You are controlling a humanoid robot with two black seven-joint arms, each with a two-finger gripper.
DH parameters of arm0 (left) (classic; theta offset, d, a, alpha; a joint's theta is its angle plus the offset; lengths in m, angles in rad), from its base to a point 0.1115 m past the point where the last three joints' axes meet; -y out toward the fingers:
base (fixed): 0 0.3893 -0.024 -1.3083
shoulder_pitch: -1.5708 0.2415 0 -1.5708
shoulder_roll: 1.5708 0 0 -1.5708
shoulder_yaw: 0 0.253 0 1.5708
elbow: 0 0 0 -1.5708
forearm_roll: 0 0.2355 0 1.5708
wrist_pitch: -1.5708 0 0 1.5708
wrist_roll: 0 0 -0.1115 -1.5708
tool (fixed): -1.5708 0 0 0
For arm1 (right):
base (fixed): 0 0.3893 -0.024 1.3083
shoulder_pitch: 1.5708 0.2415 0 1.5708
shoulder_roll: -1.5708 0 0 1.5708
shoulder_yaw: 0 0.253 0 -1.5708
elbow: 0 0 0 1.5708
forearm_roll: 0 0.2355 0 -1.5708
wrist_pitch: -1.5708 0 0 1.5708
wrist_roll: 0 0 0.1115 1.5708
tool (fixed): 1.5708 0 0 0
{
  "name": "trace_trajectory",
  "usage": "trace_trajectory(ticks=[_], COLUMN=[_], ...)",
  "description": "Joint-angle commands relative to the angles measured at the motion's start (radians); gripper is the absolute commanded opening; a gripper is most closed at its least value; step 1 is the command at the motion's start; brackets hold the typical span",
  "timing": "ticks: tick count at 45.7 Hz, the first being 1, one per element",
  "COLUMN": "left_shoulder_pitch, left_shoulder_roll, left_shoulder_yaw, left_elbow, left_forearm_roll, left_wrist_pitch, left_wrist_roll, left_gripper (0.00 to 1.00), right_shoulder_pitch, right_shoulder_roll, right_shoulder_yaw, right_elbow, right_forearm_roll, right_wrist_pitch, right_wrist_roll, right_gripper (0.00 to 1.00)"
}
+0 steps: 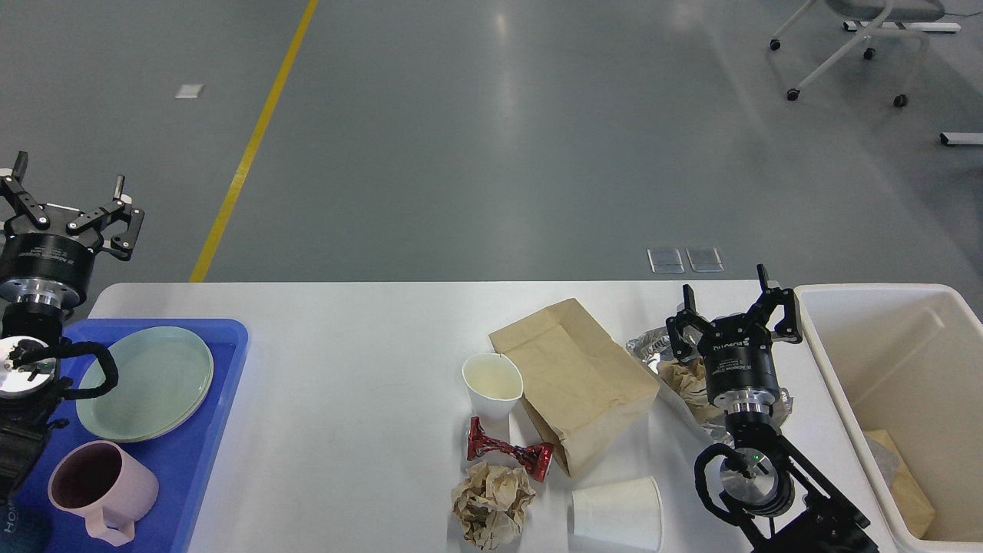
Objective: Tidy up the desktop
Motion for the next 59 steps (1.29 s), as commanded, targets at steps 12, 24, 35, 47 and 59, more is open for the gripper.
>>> trace_trajectory(ticks=[12, 24, 35, 47, 59], left_shoulder_pitch=[0.062, 0.092, 0.104, 0.104, 0.102], left_shoulder_roll=[-0.083, -0.132, -0.113, -0.109, -0.122], left_shoulder_yaw=[0.010, 0.027, 0.051, 0.056, 0.067], left_elbow=[0.049, 0.065, 0.069, 0.094, 0.103], left_forearm_roll=[0.003, 0.009, 0.146, 0.320, 0.360], left_wrist_pitch=[-0.063, -0.145, -0.159, -0.160, -0.194], left_wrist_roll=[0.018, 0.054, 0.035, -0.122, -0.169], left_gripper=[0.97, 0.98, 0.98, 0.98, 0.98], right_shoulder_pitch=[0.000, 0.000, -0.002, 0.000, 0.000], right_shoulder_roll=[0.000, 0.000, 0.000, 0.000, 0.000], right_shoulder_yaw=[0.000, 0.000, 0.000, 0.000, -0.001], right_elbow=[0.000, 0.000, 0.000, 0.000, 0.000], right_forearm_roll=[0.000, 0.000, 0.000, 0.000, 0.000], right_wrist_pitch=[0.000, 0.000, 0.001, 0.001, 0.001], right_wrist_roll=[0.000, 0.000, 0.000, 0.000, 0.000], right_gripper=[1.00, 1.00, 1.00, 1.00, 1.00])
